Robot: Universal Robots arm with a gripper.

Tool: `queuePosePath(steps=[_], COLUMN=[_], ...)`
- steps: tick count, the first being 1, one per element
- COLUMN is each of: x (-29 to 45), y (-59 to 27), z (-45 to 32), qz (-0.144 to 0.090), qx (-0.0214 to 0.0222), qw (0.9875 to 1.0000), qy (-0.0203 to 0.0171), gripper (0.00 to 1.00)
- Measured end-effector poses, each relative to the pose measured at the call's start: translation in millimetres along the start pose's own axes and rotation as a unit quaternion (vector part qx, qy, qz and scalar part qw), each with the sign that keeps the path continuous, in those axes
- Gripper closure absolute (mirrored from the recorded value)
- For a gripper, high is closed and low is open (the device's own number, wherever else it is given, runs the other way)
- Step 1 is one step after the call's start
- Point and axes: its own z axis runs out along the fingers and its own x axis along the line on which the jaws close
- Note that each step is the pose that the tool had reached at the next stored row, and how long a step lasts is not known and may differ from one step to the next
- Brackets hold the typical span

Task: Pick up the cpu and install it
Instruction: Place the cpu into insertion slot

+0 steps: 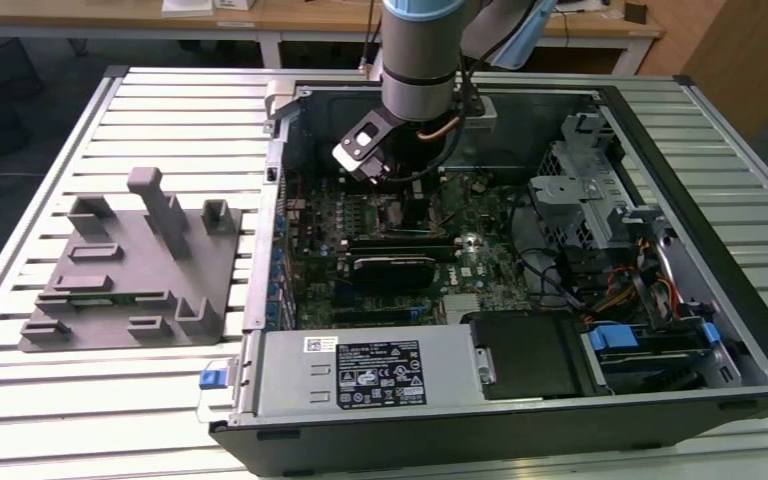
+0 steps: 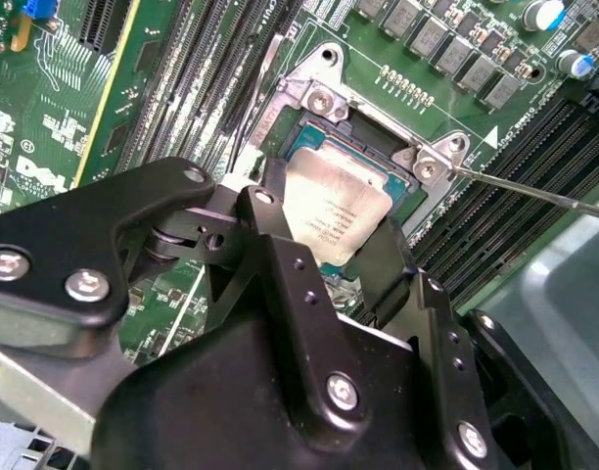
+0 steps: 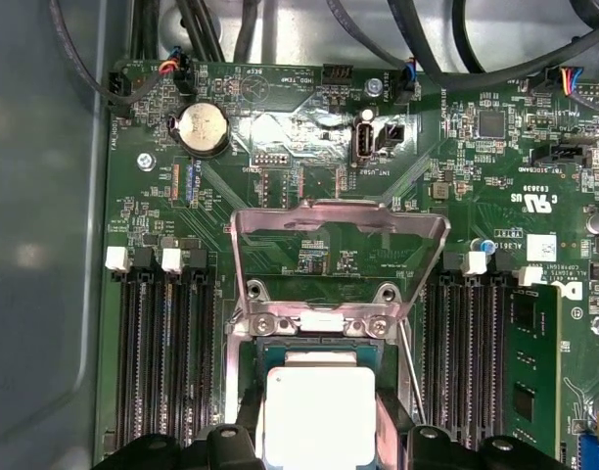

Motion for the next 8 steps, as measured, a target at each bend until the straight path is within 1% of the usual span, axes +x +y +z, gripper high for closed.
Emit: queuePosePath(steps=[3, 4, 8], x=[0.1, 0.0, -0.1], y=[0.1, 0.0, 0.0], z=[0.2, 0.1, -1.6], qz=[0.0, 0.0, 0.0], qx=[-0.0001, 0.0, 0.0001], qw=[1.0, 1.0, 1.0], qy=[0.0002, 0.0001, -0.0001], gripper=[0.45, 0.39, 0.39])
